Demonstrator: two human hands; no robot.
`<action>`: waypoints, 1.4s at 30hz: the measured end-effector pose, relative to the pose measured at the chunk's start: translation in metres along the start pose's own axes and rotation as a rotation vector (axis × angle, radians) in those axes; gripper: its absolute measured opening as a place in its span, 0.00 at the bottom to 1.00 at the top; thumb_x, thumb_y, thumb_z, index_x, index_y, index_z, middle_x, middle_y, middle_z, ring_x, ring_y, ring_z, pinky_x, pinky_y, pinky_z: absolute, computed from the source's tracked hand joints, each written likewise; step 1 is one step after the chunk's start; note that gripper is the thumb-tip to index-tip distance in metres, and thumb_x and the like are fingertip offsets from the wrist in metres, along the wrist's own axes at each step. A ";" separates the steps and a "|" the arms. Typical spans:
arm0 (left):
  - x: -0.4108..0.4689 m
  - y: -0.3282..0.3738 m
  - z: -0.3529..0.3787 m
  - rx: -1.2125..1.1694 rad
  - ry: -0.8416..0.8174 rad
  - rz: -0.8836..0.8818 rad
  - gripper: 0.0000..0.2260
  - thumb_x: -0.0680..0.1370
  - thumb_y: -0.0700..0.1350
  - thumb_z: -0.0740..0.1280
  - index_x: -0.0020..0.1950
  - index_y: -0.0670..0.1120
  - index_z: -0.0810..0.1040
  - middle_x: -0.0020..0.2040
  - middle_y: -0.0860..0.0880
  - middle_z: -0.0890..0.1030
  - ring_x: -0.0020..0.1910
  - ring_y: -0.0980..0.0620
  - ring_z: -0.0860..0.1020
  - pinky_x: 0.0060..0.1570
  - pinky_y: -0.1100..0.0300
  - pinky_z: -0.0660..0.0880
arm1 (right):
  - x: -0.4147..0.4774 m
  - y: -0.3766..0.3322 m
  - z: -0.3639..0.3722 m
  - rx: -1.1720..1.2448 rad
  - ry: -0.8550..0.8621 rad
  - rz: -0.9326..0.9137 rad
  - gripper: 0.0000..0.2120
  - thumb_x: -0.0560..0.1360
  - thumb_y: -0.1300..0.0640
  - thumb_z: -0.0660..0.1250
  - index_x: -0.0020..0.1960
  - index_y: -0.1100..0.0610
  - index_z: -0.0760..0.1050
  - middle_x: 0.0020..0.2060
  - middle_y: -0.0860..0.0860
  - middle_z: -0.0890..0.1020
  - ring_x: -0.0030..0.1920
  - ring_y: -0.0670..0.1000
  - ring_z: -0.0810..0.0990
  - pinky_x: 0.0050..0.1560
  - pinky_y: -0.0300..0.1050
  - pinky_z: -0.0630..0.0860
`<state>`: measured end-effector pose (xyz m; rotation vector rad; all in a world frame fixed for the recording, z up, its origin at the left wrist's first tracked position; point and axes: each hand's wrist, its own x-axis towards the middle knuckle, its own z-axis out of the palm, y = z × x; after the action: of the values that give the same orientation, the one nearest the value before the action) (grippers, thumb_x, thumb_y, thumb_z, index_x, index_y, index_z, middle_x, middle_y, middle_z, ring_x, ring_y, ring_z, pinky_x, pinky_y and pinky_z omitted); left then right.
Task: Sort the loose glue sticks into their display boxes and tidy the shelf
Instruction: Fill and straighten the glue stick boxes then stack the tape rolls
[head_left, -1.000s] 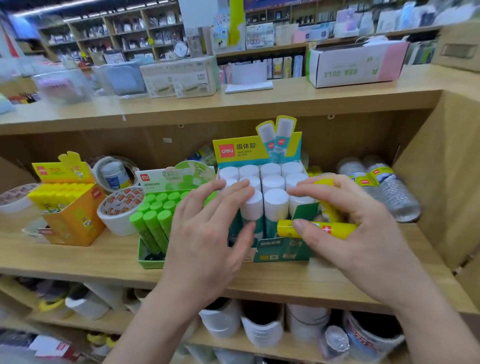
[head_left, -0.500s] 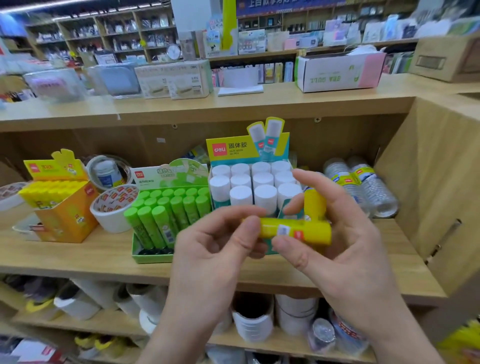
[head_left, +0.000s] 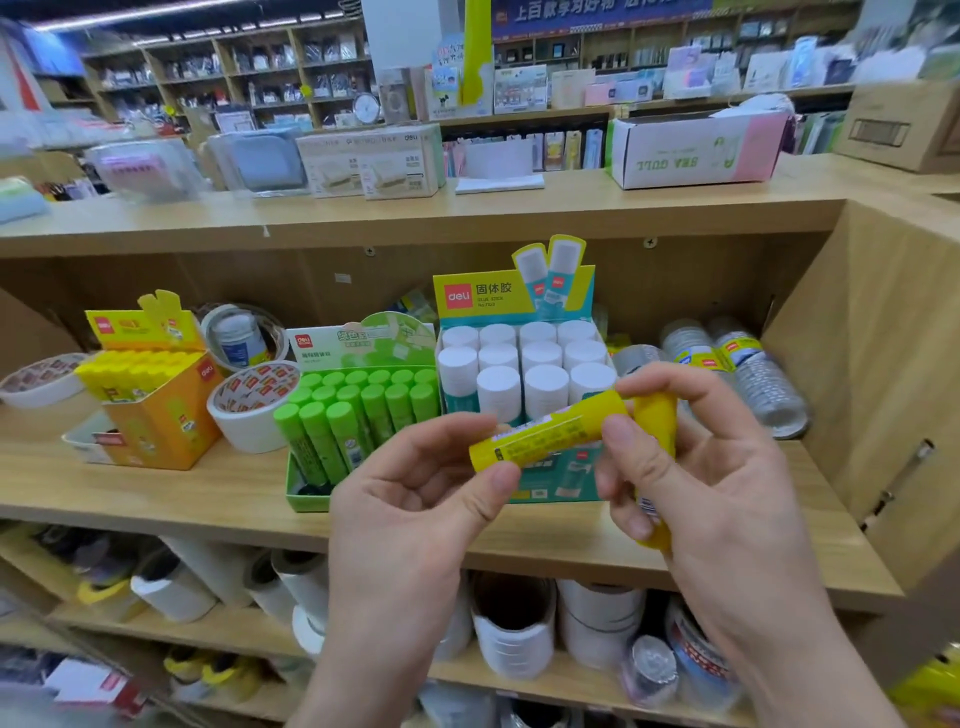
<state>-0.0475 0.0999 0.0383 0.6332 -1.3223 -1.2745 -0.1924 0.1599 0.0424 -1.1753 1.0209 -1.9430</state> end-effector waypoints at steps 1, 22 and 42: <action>-0.001 0.000 -0.001 0.002 0.003 0.003 0.14 0.60 0.39 0.74 0.45 0.46 0.85 0.42 0.45 0.85 0.41 0.52 0.83 0.42 0.65 0.78 | 0.000 0.000 0.000 -0.023 -0.009 0.006 0.09 0.68 0.53 0.72 0.47 0.51 0.77 0.31 0.54 0.75 0.29 0.50 0.73 0.23 0.37 0.66; -0.009 0.000 -0.068 0.282 -0.020 -0.025 0.07 0.72 0.47 0.67 0.47 0.49 0.83 0.33 0.45 0.81 0.32 0.52 0.78 0.35 0.63 0.75 | 0.001 0.028 0.054 -0.402 -0.178 -0.028 0.09 0.70 0.41 0.66 0.44 0.45 0.76 0.28 0.52 0.77 0.27 0.44 0.73 0.28 0.41 0.71; 0.102 0.050 -0.298 0.092 -0.020 0.114 0.23 0.74 0.37 0.68 0.65 0.55 0.69 0.43 0.42 0.85 0.43 0.48 0.84 0.42 0.61 0.79 | 0.068 0.105 0.271 -0.176 -0.298 0.162 0.30 0.71 0.58 0.64 0.70 0.42 0.62 0.52 0.48 0.83 0.40 0.52 0.84 0.33 0.42 0.77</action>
<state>0.2217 -0.0712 0.0524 0.6013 -1.4203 -1.1351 0.0410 -0.0258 0.0610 -1.3844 1.1035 -1.5232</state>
